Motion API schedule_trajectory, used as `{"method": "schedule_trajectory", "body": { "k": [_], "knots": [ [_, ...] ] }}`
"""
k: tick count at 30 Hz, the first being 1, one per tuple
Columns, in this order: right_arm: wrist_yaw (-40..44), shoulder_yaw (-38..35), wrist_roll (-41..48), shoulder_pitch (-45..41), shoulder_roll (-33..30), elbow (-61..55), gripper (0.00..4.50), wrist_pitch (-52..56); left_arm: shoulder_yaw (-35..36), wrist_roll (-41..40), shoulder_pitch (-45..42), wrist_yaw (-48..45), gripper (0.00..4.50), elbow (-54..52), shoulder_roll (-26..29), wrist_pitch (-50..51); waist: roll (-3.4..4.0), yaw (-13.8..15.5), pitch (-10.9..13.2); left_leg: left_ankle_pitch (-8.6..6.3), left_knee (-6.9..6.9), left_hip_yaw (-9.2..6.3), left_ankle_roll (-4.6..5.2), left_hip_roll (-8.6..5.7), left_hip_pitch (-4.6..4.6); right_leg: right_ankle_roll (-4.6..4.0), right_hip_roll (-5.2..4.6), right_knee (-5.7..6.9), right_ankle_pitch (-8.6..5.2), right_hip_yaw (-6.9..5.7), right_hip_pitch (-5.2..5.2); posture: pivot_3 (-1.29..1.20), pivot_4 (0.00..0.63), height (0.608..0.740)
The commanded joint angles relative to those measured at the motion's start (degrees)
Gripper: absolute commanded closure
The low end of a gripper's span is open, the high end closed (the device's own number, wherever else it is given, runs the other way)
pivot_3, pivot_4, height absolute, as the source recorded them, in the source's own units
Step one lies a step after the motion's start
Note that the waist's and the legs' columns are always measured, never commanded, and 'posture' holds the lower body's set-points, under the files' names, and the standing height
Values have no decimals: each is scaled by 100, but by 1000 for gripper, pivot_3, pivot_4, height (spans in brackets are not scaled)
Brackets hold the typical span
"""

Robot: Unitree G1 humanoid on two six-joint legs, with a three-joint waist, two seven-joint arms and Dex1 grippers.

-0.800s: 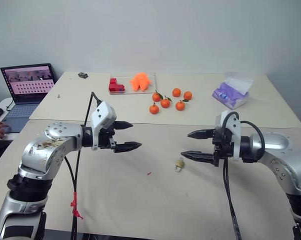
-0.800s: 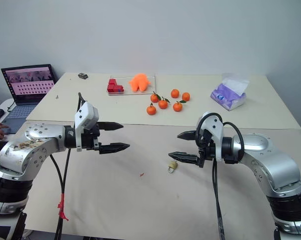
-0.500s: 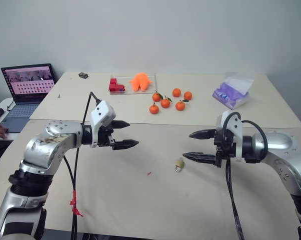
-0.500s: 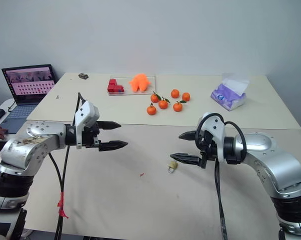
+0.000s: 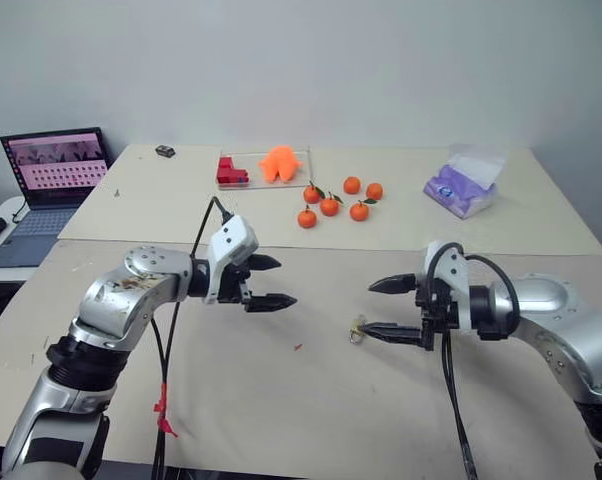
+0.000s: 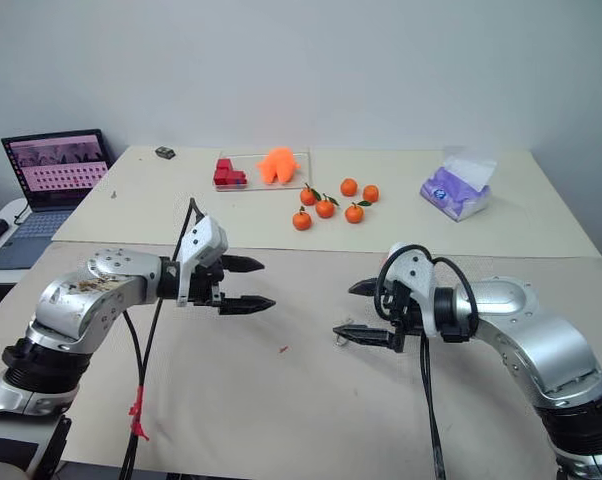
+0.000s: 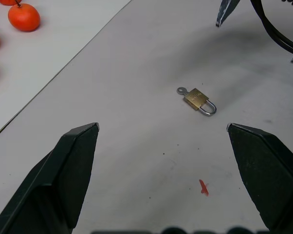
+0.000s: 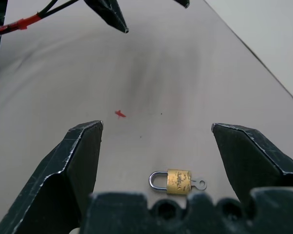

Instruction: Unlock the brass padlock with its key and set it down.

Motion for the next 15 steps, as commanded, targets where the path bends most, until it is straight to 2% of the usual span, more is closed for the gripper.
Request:
{"method": "schedule_trajectory", "body": {
  "k": [1, 7, 15],
  "knots": [
    [320, 491, -618, -106, -106, 233, 272, -649, 99, -1, -173, 59, 0, -136, 27, 54, 0, 4, 0, 0, 1, -1, 0, 0, 3, 2, 1, 0, -1, -2, -1, 0, 150, 673],
    [790, 822, -1074, -595, 82, 1049, 272, -1317, 97, 99, 90, 26, 0, -287, 336, 4, 0, -8, 1, 0, 12, 1, 1, -2, 8, 26, -2, 1, -15, 3, -3, 0, 150, 673],
    [1576, 1514, -2120, -1241, 269, 2280, 272, -2847, 313, -85, 543, 367, 0, -753, 355, 251, 4, 22, 0, -2, 12, 0, 5, -2, 11, -13, -4, 0, 7, -1, -3, 0, 150, 673]
  ]
}}
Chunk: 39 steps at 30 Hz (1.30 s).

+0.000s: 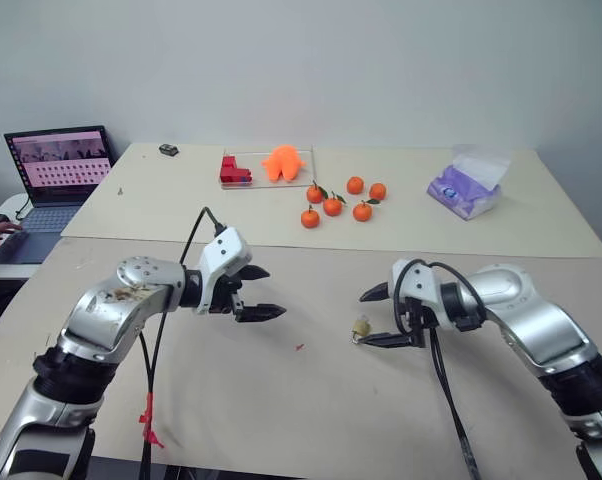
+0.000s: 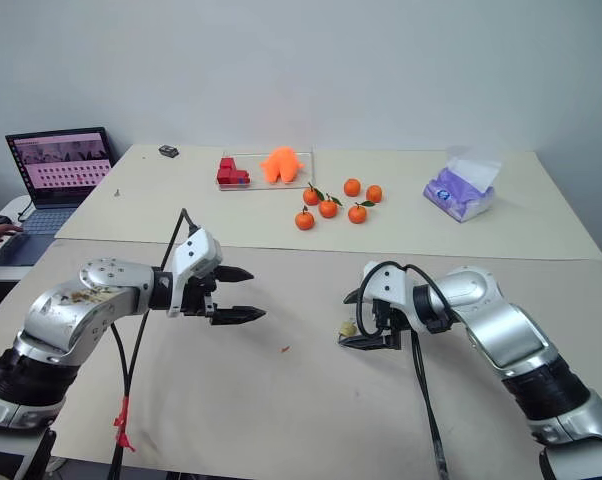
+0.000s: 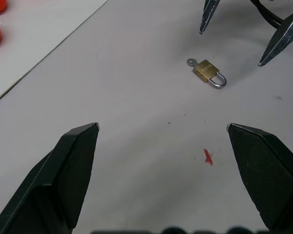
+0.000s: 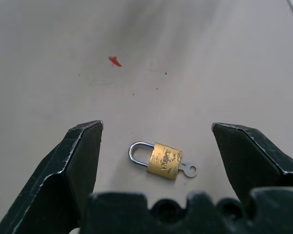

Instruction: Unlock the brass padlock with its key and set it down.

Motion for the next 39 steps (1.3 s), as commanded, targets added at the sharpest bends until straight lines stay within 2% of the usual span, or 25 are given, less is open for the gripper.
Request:
{"method": "schedule_trajectory", "body": {
  "k": [1, 5, 12, 24, 39],
  "knots": [
    [429, 251, -569, -417, 76, 540, 272, -1045, 281, -89, 77, 176, 0, -334, 37, 89, 0, -5, 1, -1, 3, 1, 2, 0, 0, 0, 1, 0, 0, 0, 0, 0, 150, 673],
    [805, 476, -980, -831, 203, 1289, 272, -1923, 394, -128, 204, 294, 0, -465, 37, 183, 1, -15, 1, -1, 4, 0, 2, 1, 3, -2, 2, 2, 1, -1, 0, 0, 150, 673],
    [1174, 572, -1278, -1522, 814, 2709, 272, -3282, 596, -285, 525, 551, 0, -802, 39, 366, 5, -21, 2, -2, 18, 3, 3, 1, 10, -7, 3, 34, 3, 4, -2, 0, 150, 673],
    [1986, 607, -1326, -1898, 1220, 3731, 272, -4032, 871, -505, 842, 865, 0, -1196, 93, 652, 28, -24, -11, -3, 22, 2, 5, 0, 13, -10, 1, 41, 5, 4, 0, 0, 150, 673],
    [2257, 726, -1555, -2074, 1680, 4784, 272, -4982, 1110, -697, 1061, 1079, 0, -1478, 249, 891, 29, -21, -10, -3, 25, 1, 5, 1, 17, -14, 1, 51, 5, 3, 0, 0, 150, 673]
  ]
}}
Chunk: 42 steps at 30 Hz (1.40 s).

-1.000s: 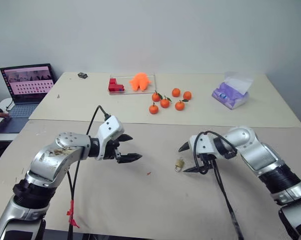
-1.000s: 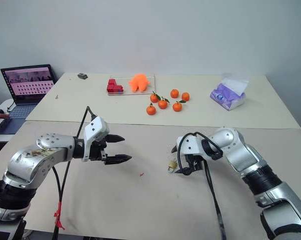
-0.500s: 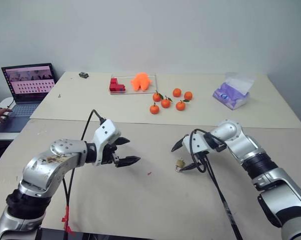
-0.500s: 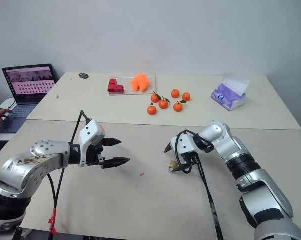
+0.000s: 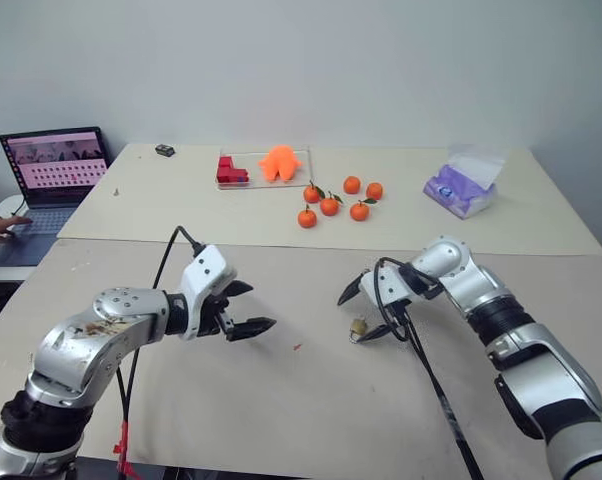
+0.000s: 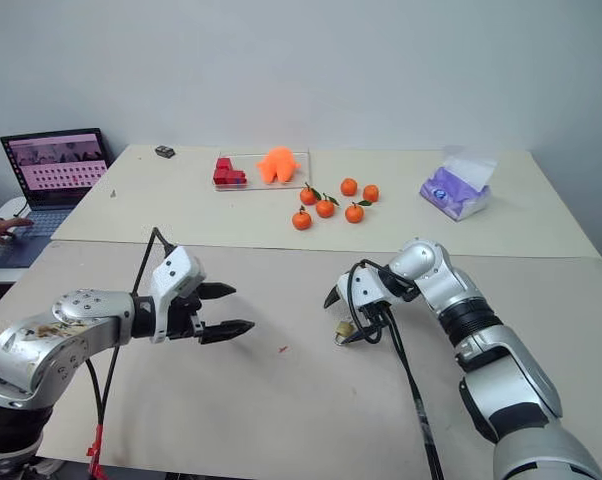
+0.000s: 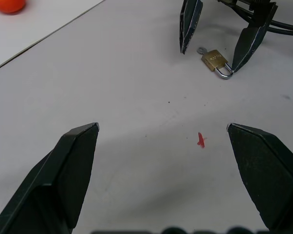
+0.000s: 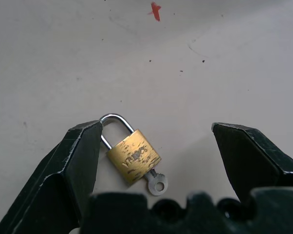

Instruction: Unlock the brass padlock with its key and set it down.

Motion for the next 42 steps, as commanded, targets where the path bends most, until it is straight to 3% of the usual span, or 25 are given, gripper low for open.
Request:
{"method": "schedule_trajectory", "body": {
  "k": [1, 15, 21, 23, 26, 32, 42],
  "knots": [
    [272, 49, -40, 7, -8, 71, 272, -318, 215, -115, 11, 61, 0, -224, 100, 41, 0, 0, 0, 0, 0, 0, 0, 0, 0, 0, 0, 0, 0, 0, 0, 0, 150, 673],
    [282, 116, -150, -45, -79, 337, 272, -444, 201, -157, -7, 135, 0, -209, 104, 31, 0, 5, 0, 0, 2, -1, 0, 0, 6, 0, 0, 3, 0, -2, 5, 0, 150, 673],
    [204, 279, -417, -111, -76, 685, 1831, -617, 190, -135, -46, 158, 0, -183, 85, 23, -8, -2, 5, 0, 1, -1, 0, 0, 42, -1, -1, -3, 0, -2, 42, 0, 150, 673],
    [204, 309, -445, -143, -78, 769, 2750, -658, 206, -142, -37, 170, 0, -196, 87, 30, -19, -15, 11, -3, -12, 1, 4, -1, 90, -7, -2, -17, -5, -2, 91, 0, 150, 673],
    [286, 342, -413, -154, -95, 821, 3550, -672, 235, -159, -6, 202, 0, -227, 80, 43, -21, -25, 12, -3, -13, -1, 4, 0, 97, -9, 0, -10, -7, -3, 91, 0, 150, 673],
    [357, 274, -243, -97, -102, 645, 3550, -389, 222, -181, 7, 271, 0, -249, 41, 47, -16, -31, 8, -3, -17, -1, 4, 1, 107, -10, 3, -8, -7, -1, 93, 0, 150, 673],
    [188, -112, 413, 384, -106, -801, 3550, 1665, 74, -102, -64, 307, 0, -152, -60, -40, -18, -25, 13, -3, -17, -2, 4, 1, 79, -16, 0, -7, -9, -1, 74, 0, 150, 673]
  ]
}}
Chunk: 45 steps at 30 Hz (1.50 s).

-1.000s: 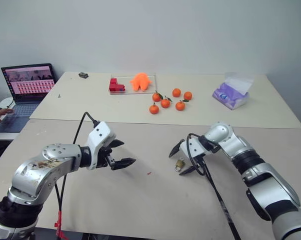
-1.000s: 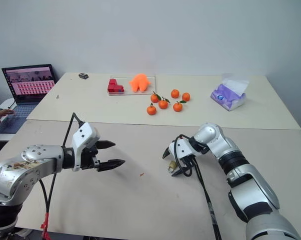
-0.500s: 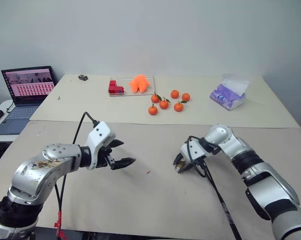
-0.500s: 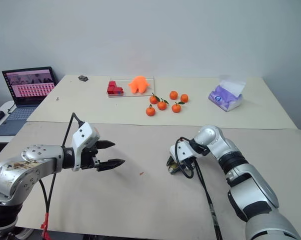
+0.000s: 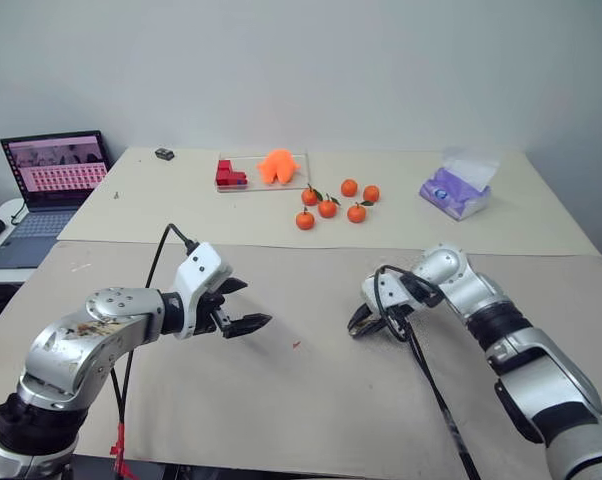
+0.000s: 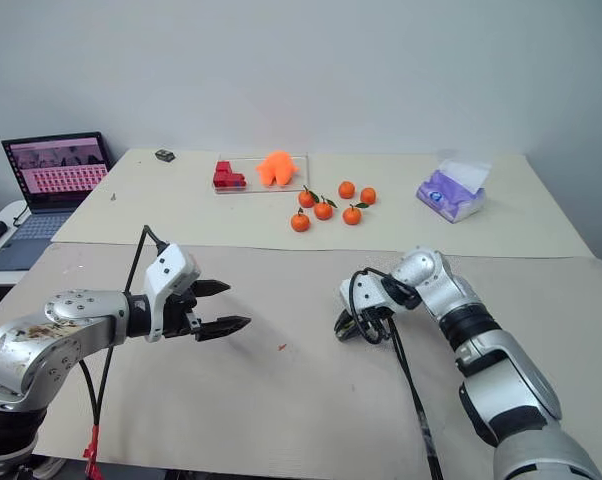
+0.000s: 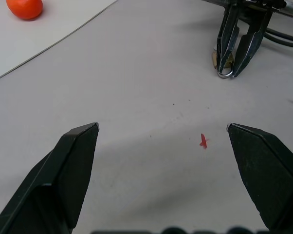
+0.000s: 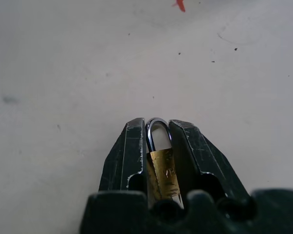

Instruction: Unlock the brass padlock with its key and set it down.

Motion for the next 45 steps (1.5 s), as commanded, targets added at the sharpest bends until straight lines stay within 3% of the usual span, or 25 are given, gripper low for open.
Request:
{"method": "schedule_trajectory", "body": {
  "k": [1, 6, 9, 18, 22, 23, 24, 30, 38, 45],
  "knots": [
    [-50, -206, 123, 116, -11, -658, 3550, 666, -18, 9, -101, 23, 0, -74, -42, -156, 0, 0, 3, 0, -3, 0, 0, -1, -1, 0, -1, -2, 0, 0, -1, 0, 150, 673],
    [-1395, -531, 86, 208, 619, -1412, 3550, 2194, -149, 74, -136, 55, 0, -23, -163, -237, -5, -31, 7, 0, -7, 1, 0, 1, -9, -2, 0, -2, -1, 8, -10, 0, 150, 673],
    [-1768, -641, 105, 375, 741, -1894, 3550, 2740, -196, 92, -167, 72, 0, -9, -205, -261, -4, 8, 7, 0, -11, -1, 0, 0, -7, -2, 1, -1, -1, 5, -12, 0, 150, 673],
    [-1254, -817, 427, 825, -361, -3644, 3550, 3575, -300, 106, -243, -62, 0, 91, -207, -352, -5, 63, 9, -1, -17, -3, 0, -15, -32, 0, -12, -10, -2, 4, -31, 0, 150, 673],
    [-971, -1030, 591, 925, -986, -4001, 2639, 3552, -394, 81, -263, -113, 0, 139, -275, -400, -18, 12, 17, -1, -26, -4, 1, -12, -28, 2, -4, -15, -4, 4, -30, 0, 150, 673],
    [-894, -1102, 662, 967, -1154, -4103, 2004, 3602, -439, 55, -271, -117, 0, 130, -325, -391, -28, -1, 24, -1, -33, -2, 1, -9, -19, 2, -1, -18, -4, 5, -27, 0, 150, 673],
    [-835, -1192, 744, 1004, -1292, -4199, 1883, 3659, -483, 20, -277, -109, 0, 112, -388, -364, -29, 0, 28, -1, -36, -2, 1, -6, -20, 2, 2, -18, -5, 7, -24, 0, 150, 673],
    [-997, -1589, 1190, 1190, -1543, -4613, 114, 4197, -720, -132, -317, 25, 0, -12, -944, -358, -34, 10, 36, -1, -32, 1, 1, -8, -14, 0, -2, -20, -7, 11, -22, 0, 150, 673],
    [-1295, -1881, 1570, 1823, -1818, -5320, 46, 4684, -1357, 275, -719, 96, 0, 340, -1508, -586, -32, 42, 35, -1, -30, -9, 1, -12, -31, -1, -3, -54, -7, 8, -2, 0, 150, 673],
    [-1690, -2054, 1592, 2043, -1886, -5409, 46, 4733, -2217, 964, -1185, 138, 0, 1268, -2031, -1034, -29, 28, 36, 0, -28, -12, 1, -16, -57, 13, -2, -53, -14, 10, 6, 0, 150, 673]
  ]
}}
